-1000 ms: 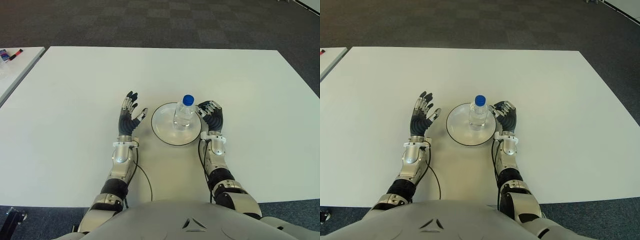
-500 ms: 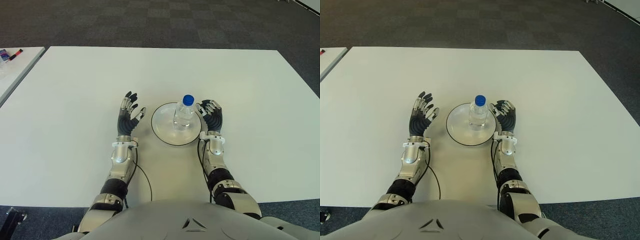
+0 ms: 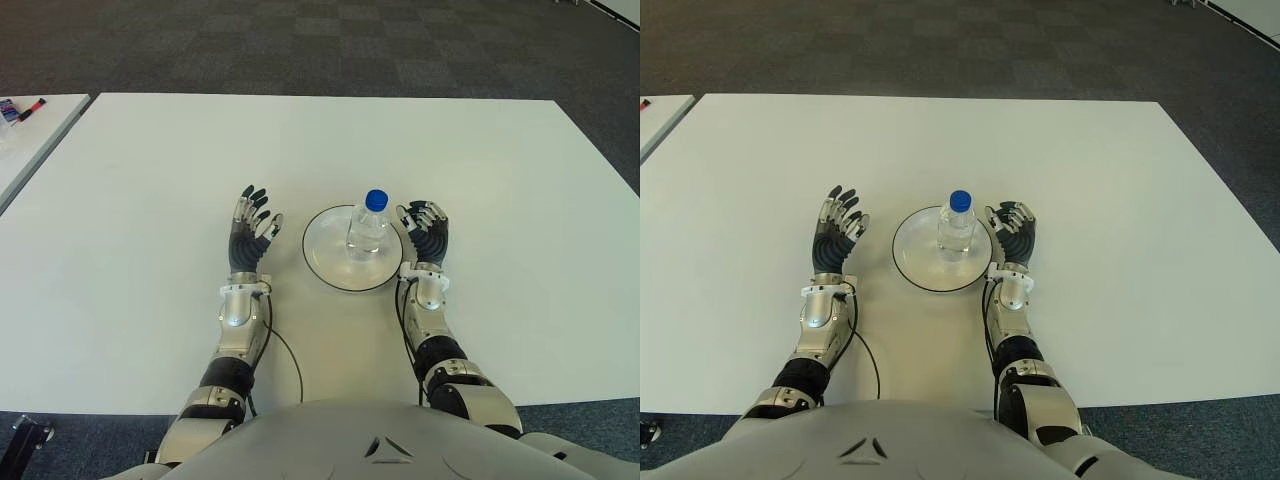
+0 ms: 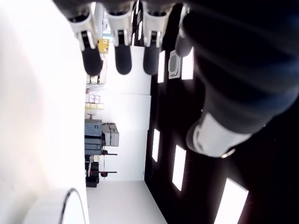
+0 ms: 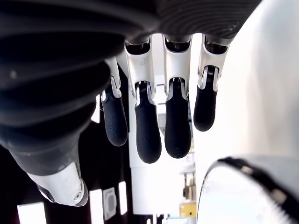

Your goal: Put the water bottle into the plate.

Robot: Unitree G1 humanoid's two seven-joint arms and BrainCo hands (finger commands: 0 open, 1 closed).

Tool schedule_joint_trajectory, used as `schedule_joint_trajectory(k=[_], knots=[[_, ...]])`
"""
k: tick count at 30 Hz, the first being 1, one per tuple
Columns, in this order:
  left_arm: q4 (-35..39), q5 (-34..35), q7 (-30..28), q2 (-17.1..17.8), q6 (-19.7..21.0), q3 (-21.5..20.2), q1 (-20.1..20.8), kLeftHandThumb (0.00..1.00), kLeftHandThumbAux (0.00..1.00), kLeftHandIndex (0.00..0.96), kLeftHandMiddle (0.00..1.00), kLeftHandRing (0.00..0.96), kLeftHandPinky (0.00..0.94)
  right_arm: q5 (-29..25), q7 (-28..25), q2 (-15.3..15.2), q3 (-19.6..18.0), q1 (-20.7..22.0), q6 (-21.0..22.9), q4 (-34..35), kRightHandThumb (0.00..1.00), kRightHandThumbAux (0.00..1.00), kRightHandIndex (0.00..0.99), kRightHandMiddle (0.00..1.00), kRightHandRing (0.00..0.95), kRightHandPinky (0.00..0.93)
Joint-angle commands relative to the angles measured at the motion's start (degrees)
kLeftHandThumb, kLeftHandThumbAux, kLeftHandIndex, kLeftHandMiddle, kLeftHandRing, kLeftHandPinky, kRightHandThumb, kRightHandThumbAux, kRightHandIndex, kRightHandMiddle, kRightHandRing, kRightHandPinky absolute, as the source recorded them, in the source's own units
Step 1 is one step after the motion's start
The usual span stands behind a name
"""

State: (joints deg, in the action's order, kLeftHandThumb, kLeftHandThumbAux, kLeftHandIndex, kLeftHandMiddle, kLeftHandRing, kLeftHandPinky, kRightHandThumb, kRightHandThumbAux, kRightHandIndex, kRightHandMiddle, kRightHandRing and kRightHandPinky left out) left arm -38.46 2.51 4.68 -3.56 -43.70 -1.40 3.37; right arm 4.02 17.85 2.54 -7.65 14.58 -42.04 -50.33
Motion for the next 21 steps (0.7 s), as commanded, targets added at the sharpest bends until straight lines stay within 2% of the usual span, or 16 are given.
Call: schedule_joint_trajectory(k=[1,13,21], knots=[[-1.1,0.5,-0.6,-1.6,-0.3,-0.4,0.7,0.330,0.743,0.105,0.168,0.162,0.208,1.1,2.3,0.5,0.3,0.2,0.4,-1.1,0.694,0.730,0.428,0.585,0.602,0.607],[-2.1,0.0,-0.1,-1.2,-1.3,-0.8,1.1,0.321,0.752,0.108,0.170,0.164,0.206,3.0,7.2,-0.8,0.1,1.4,3.0,-2.4,0.695,0.732,0.430,0.685,0.718,0.744],[-2.8,0.4,-0.3,-1.2,-1.4,-1.3,1.4,0.324,0.749,0.110,0.169,0.163,0.204,2.3,7.4,-2.1,-0.4,2.5,3.3,-3.9,0.695,0.732,0.431,0.714,0.739,0.744]])
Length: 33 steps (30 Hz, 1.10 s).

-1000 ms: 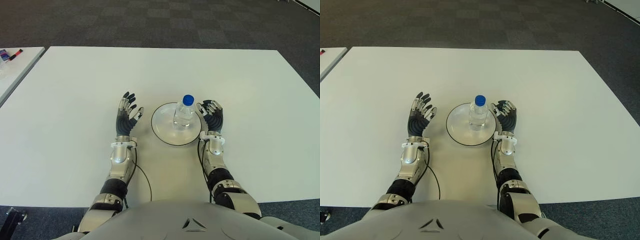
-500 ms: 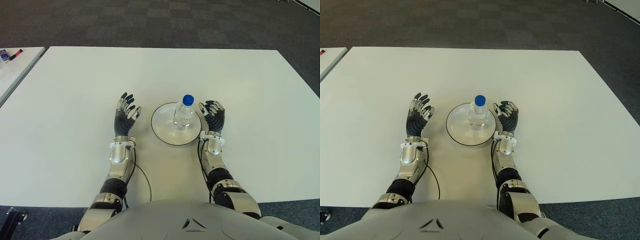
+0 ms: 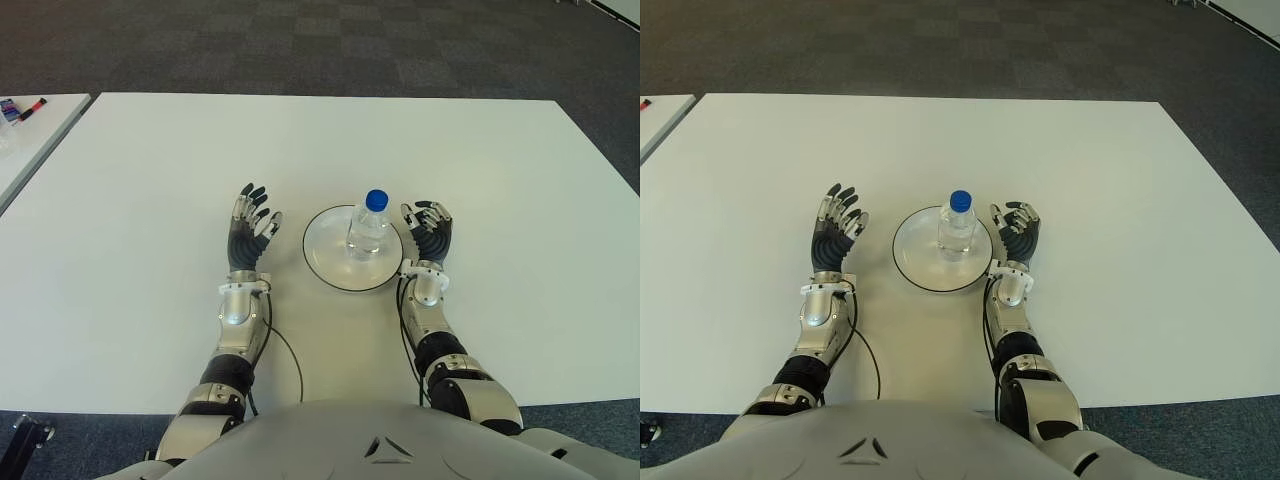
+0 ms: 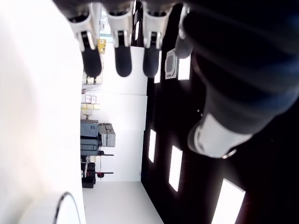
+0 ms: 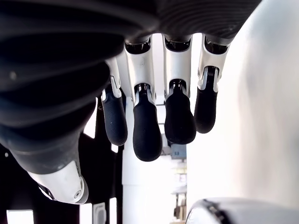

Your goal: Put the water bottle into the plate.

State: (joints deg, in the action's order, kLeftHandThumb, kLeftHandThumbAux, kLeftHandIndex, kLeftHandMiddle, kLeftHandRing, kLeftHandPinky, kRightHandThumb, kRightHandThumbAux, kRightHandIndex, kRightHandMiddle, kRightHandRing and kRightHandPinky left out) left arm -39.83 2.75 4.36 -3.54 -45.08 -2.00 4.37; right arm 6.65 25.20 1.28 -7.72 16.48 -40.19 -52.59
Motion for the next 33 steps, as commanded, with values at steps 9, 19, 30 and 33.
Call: schedule_joint_trajectory(k=[9,19,30,33], knots=[[-2.6,0.7,-0.1,-0.9,-0.3,-1.7,1.0,0.332,0.740,0.105,0.169,0.166,0.213,2.0,2.8,-2.7,0.4,0.5,-0.2,-2.1,0.692,0.733,0.430,0.701,0.718,0.711],[-6.6,0.4,-0.6,0.8,-1.1,-3.6,2.8,0.301,0.707,0.099,0.159,0.161,0.197,3.0,3.1,-4.3,1.0,0.4,0.1,-2.3,0.690,0.733,0.431,0.725,0.735,0.746],[-11.1,0.7,-1.4,2.4,-2.2,-5.5,5.2,0.265,0.665,0.114,0.166,0.168,0.204,2.0,-3.3,-7.7,2.3,-0.4,3.8,-1.5,0.687,0.736,0.431,0.717,0.726,0.713],[-11.2,0.2,-0.9,2.5,-2.2,-5.7,5.2,0.254,0.661,0.117,0.167,0.167,0.198,1.8,-4.4,-8.2,2.4,-0.6,3.9,-1.3,0.688,0.735,0.431,0.713,0.722,0.708]])
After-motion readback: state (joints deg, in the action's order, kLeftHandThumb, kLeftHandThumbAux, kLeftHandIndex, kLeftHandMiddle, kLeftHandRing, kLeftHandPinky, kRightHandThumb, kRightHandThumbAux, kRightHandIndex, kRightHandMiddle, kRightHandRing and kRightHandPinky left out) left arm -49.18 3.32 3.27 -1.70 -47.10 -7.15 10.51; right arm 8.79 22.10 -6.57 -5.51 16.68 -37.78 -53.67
